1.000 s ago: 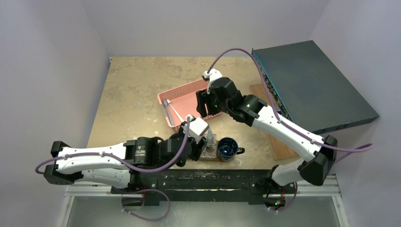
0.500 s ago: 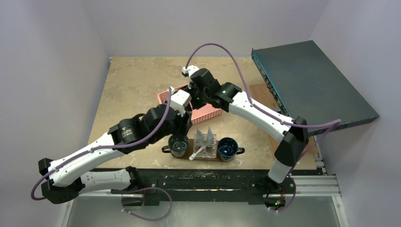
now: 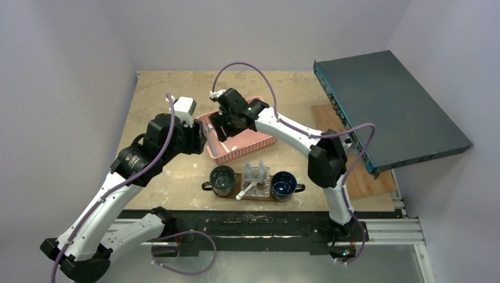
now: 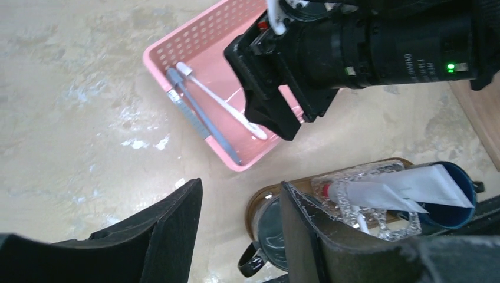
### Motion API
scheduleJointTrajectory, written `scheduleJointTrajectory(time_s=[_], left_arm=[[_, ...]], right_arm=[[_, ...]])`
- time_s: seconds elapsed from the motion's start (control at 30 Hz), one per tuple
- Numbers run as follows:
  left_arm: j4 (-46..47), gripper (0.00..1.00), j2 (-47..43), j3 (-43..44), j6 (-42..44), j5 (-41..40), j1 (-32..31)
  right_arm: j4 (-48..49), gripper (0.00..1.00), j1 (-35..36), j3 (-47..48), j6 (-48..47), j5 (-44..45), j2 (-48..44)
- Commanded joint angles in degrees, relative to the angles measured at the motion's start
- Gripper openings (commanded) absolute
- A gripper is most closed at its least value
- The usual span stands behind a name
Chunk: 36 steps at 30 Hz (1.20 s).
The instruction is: Prepare toiletry sets of a toothbrush and toothpaste on the tray
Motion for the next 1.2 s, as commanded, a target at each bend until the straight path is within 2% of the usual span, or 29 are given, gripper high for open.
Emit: scheduleJointTrajectory(time_s=[0.0, 0.2, 0.33, 0.53, 1.17], left_arm=[[2.44, 0.49, -1.61, -3.72, 1.74, 5.51, 7.08], [3.24, 0.49, -4.02, -4.6, 3.45, 7.07, 11.56], [2.38, 0.49, -5.22, -3.71, 5.54, 6.39, 12.09], [6.32, 0.49, -8.02, -9.24, 4.67, 6.97, 12.94], [6.86, 0.48, -10.48, -9.93, 4.48, 9.44, 13.29]], right_arm=[[-1.55, 0.66, -0.28, 6.04, -1.03, -0.27, 2.96], [-1.88, 0.66, -0.28, 10.75, -0.62, -0.22, 8.56], [-1.72, 0.66, -0.28, 13.41, -0.12, -0.11, 11.78], [-1.02, 0.66, -0.11, 15.86, 1.28, -0.27, 15.81], [-0.47, 0.64, 1.29, 21.58, 3.6, 0.81, 24.15]])
